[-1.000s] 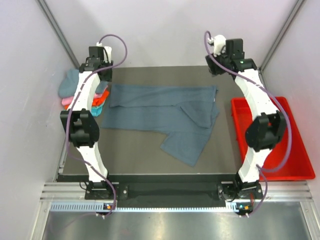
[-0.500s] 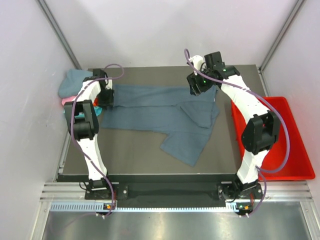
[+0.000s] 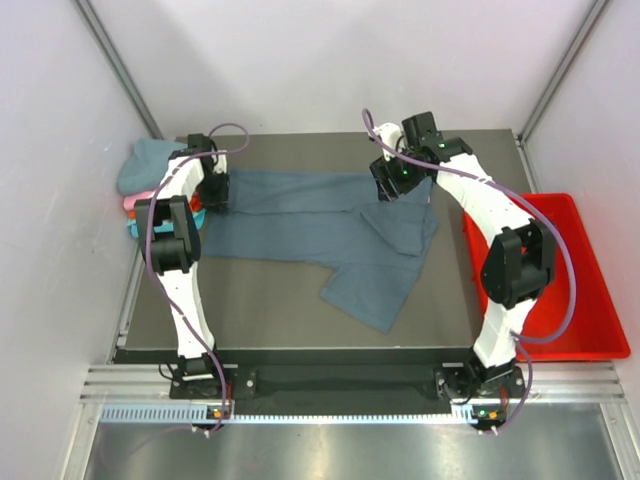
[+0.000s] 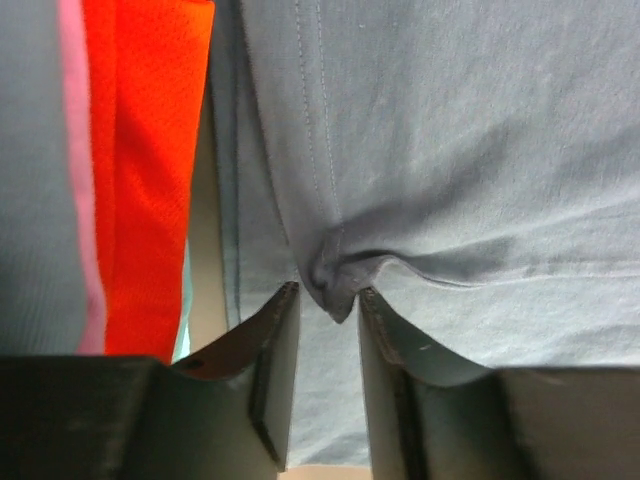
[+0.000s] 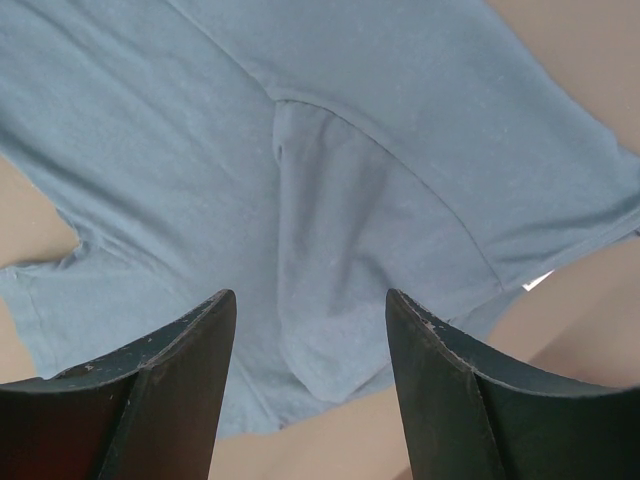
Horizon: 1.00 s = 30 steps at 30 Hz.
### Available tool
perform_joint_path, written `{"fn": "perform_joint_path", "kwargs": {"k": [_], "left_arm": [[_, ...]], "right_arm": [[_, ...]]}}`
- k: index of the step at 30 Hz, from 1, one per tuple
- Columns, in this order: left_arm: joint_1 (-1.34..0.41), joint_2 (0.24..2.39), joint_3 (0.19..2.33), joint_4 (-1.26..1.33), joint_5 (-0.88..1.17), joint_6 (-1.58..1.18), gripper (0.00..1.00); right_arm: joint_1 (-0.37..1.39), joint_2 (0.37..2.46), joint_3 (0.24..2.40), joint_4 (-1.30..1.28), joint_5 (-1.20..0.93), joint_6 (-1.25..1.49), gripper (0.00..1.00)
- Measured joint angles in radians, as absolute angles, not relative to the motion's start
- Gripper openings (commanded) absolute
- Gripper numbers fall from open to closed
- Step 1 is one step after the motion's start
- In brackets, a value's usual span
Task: Fold and stack the t-shirts
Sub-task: Fold the tshirt
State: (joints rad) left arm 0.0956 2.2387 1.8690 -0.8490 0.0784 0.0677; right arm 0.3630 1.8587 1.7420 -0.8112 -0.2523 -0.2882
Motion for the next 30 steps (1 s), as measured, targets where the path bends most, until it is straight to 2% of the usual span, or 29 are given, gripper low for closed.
{"fn": "perform_joint_path", "kwargs": {"k": [3, 4, 6, 19, 24, 30], "left_arm": [[0.096, 2.252, 1.878, -0.849, 0.083, 0.061, 0.2], [0.096, 2.257, 1.88, -0.848, 0.085, 0.06, 0.11], [0.098, 2.265, 1.885, -0.847, 0.088, 0.056, 0.01], [0.115, 2.26, 1.912, -0.85, 0.086, 0.108, 0.0], [0.115, 2.261, 1.918, -0.894, 0.089, 0.106, 0.08], [0.117, 2.261, 1.917, -0.907, 0.091, 0.105, 0.09]], "right_arm": [[0.366, 1.863, 1.742, -0.812, -0.248, -0.288, 0.62], [0.368, 1.866, 1.742, -0.811, -0.245, -0.289, 0.62], [0.371, 1.871, 1.742, -0.81, -0.238, -0.289, 0.62], [0.41, 1.881, 1.703, -0.809, -0.235, -0.313, 0.62], [0.427, 1.94, 1.655, -0.86, -0.246, -0.331, 0.61], [0.463, 2.015, 1.621, -0.868, -0.175, -0.35, 0.6]]}}
